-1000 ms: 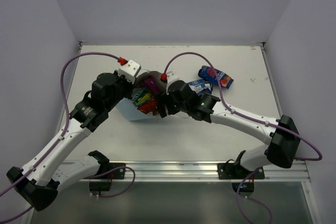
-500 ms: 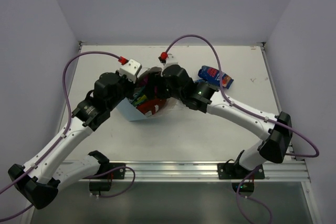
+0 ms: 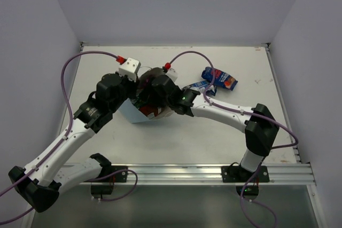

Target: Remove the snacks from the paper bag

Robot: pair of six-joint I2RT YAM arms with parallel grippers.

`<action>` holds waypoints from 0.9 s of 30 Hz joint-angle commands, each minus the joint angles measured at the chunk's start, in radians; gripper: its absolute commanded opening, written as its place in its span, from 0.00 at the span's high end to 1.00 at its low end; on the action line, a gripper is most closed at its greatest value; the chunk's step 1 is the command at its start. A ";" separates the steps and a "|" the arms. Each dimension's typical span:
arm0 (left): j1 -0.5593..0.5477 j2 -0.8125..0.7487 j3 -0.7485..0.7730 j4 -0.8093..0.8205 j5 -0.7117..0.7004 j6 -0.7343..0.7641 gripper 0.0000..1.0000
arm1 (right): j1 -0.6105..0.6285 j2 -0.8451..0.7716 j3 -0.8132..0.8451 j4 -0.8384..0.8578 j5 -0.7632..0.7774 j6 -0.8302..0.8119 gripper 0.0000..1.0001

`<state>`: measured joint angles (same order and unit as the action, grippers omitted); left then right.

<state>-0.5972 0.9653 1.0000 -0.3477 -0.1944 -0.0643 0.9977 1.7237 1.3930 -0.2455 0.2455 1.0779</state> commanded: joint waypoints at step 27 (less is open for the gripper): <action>-0.015 -0.036 0.028 0.050 0.000 -0.035 1.00 | 0.016 0.140 0.080 0.138 0.236 0.159 1.00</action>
<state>-0.5983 0.9592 1.0000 -0.3557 -0.1947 -0.0860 1.0088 1.8656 1.4555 -0.1349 0.4366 1.2251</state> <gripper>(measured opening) 0.030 0.037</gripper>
